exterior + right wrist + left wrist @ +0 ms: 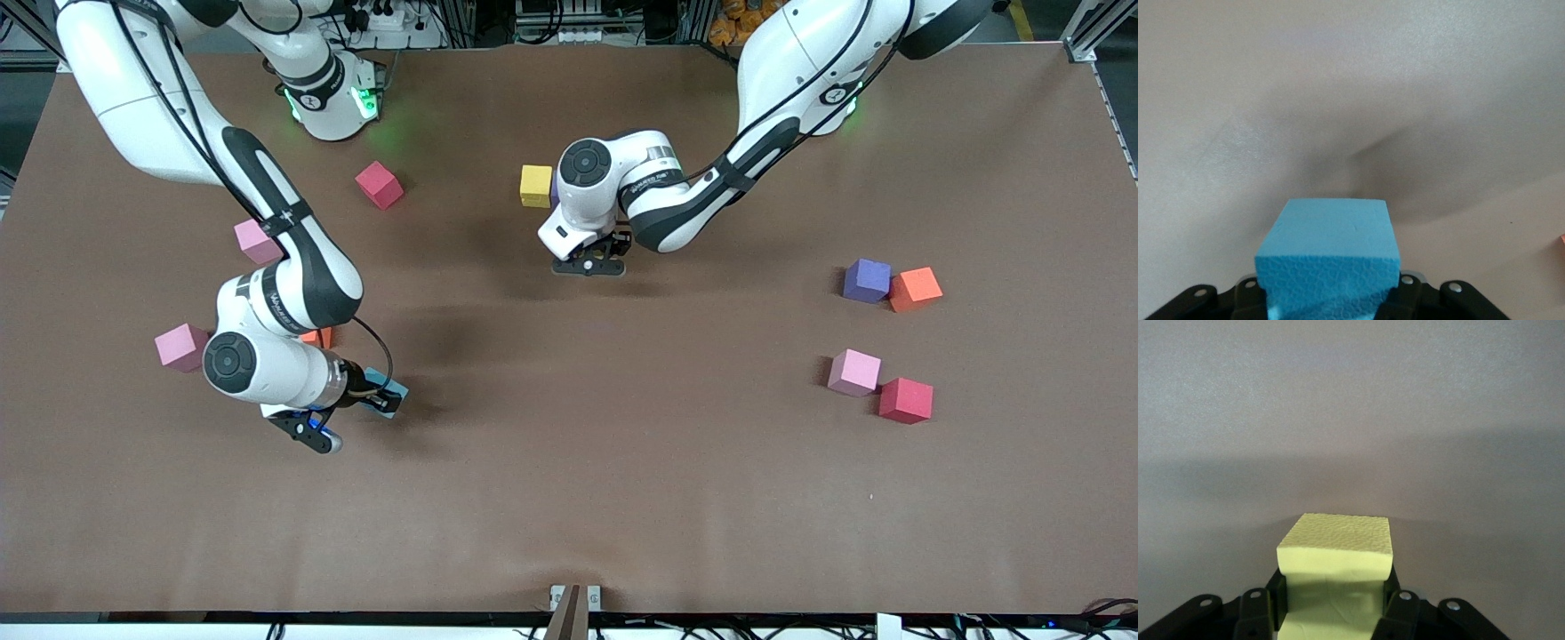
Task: Form number 2 with 11 blocks
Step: 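Carry the yellow cube toward the green cube while the right gripper carries cyan, then place the yellow cube below the green cube with the left gripper and release, then reach the light pink cube with the left gripper while the right gripper carries cyan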
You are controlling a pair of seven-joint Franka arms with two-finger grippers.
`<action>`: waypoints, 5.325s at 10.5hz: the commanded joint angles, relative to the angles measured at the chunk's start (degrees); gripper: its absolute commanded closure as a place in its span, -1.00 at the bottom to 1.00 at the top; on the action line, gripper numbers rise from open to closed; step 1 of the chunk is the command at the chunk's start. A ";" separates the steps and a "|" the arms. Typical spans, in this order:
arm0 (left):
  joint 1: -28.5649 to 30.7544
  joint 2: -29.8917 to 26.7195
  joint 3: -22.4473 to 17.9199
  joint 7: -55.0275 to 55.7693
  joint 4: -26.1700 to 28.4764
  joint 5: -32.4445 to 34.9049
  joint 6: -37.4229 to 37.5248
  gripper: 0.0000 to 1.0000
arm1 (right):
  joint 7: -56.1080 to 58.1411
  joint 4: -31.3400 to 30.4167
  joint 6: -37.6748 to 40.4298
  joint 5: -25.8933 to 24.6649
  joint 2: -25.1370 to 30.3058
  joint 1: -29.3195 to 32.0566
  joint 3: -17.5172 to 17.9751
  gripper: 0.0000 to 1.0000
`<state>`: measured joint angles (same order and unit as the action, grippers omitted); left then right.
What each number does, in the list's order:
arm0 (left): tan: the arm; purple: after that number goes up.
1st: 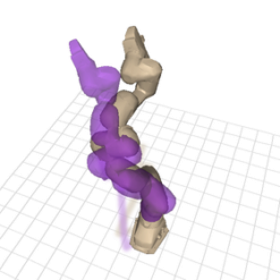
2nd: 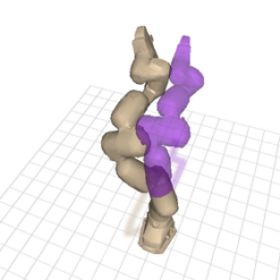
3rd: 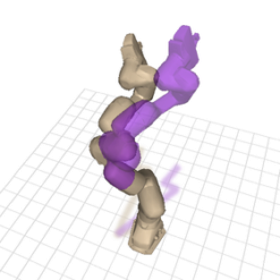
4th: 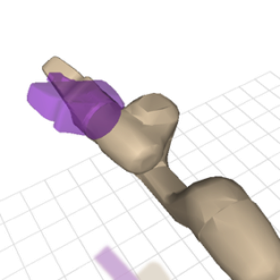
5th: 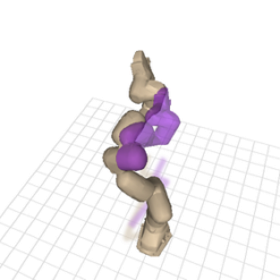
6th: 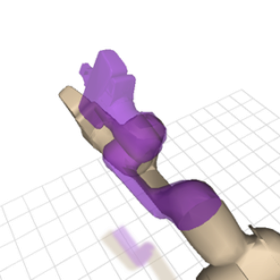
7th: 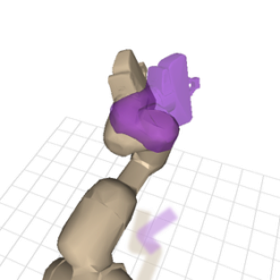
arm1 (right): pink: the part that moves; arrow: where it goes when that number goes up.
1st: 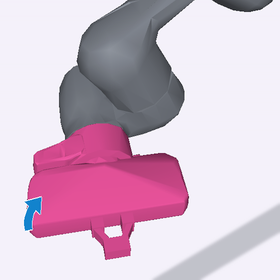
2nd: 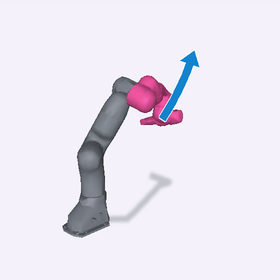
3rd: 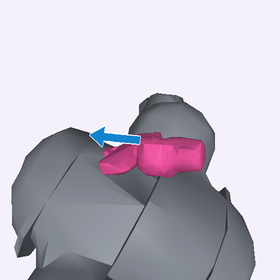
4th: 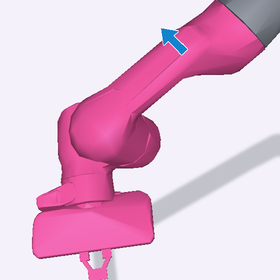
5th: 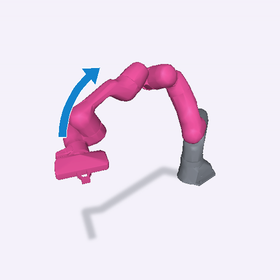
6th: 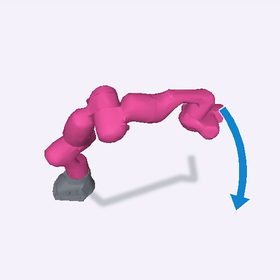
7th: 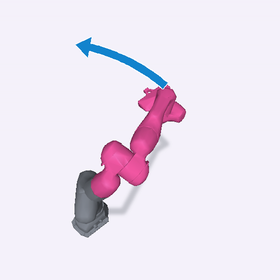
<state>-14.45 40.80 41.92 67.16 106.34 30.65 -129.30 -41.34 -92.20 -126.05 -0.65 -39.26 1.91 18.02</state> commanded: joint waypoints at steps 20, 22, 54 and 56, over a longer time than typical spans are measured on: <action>10.65 -19.26 1.24 6.50 0.89 -6.92 6.95 -1.00 | -13.11 -1.58 -1.13 -0.75 1.64 -10.85 0.18 1.00; 16.19 -19.19 1.24 5.44 0.27 -7.01 6.95 -1.00 | -17.79 -1.75 1.49 -0.75 2.69 -11.93 0.18 1.00; 46.33 -4.95 -1.77 -70.66 -5.53 -1.56 5.99 -1.00 | -93.73 -28.74 -27.32 3.29 10.08 -29.15 4.66 1.00; 49.77 -5.29 1.23 -69.98 -3.34 -1.65 5.99 -1.00 | -94.18 -28.65 -27.67 3.29 9.90 -29.24 4.66 1.00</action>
<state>32.35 36.99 40.50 -1.78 100.36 30.17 -123.48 -133.14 -120.77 -152.18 2.17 -29.14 -27.16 22.33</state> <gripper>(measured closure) 0.000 0.441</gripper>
